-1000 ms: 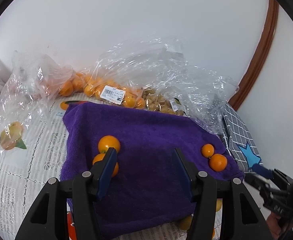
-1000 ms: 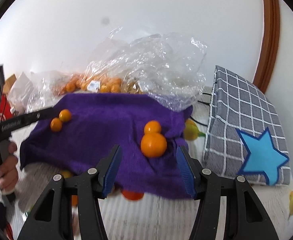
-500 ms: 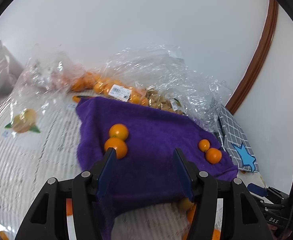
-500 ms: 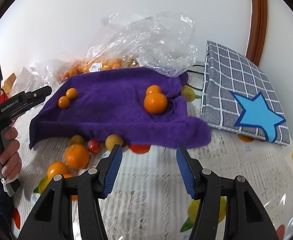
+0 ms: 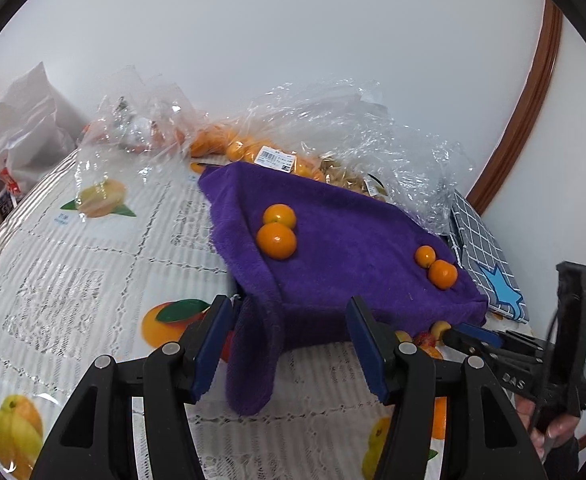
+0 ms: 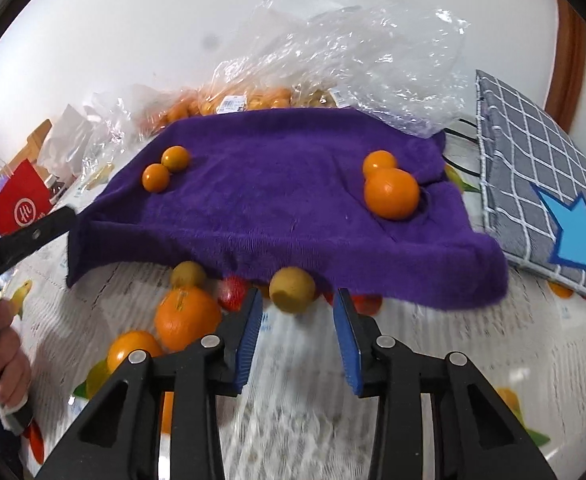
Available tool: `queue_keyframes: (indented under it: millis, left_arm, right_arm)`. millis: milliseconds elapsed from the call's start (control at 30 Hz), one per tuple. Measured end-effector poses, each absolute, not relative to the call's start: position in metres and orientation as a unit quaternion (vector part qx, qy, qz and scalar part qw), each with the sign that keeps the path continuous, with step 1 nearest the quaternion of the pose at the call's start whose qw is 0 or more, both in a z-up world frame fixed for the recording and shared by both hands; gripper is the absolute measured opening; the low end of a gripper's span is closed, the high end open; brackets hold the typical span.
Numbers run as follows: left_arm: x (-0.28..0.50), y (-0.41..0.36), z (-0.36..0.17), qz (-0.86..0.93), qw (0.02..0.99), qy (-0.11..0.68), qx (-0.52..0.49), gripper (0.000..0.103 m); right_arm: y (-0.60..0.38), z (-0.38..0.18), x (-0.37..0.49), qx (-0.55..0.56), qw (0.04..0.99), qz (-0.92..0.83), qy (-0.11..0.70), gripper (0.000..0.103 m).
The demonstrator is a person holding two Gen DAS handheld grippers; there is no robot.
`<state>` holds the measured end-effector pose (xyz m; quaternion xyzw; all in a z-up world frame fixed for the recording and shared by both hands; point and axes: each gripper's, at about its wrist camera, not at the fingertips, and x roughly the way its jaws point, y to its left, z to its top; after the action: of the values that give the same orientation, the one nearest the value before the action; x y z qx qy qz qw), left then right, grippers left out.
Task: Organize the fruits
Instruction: 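Withdraw both grippers off the towel toward the loose fruit on the table, then grasp a yellow-brown round fruit with the right gripper while the left grasps an orange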
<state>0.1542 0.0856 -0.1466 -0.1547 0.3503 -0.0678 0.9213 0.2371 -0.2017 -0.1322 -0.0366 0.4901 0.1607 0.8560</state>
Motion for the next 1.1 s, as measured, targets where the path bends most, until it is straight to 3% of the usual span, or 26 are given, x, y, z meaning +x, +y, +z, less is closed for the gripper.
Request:
queue_keyframes:
  millis: [433, 867, 1033, 1100]
  left_arm:
    - [0.154, 0.084, -0.15, -0.075, 0.917, 0.36, -0.154, 0.057]
    - [0.132, 0.011, -0.162, -0.221, 0.879, 0.41, -0.105, 0.056]
    - [0.133, 0.003, -0.168, -0.224, 0.869, 0.43, -0.102, 0.043]
    - [0.133, 0.001, -0.171, -0.224, 0.865, 0.438, -0.1, 0.033]
  right_arm:
    - [-0.2, -0.146, 0.248, -0.034, 0.846, 0.17, 0.503, 0.027]
    - [-0.275, -0.131, 0.195, -0.045, 0.868, 0.12, 0.48, 0.027]
    - [-0.284, -0.131, 0.188, -0.022, 0.867, 0.124, 0.482, 0.027]
    - [-0.285, -0.132, 0.187, -0.016, 0.866, 0.126, 0.483, 0.027]
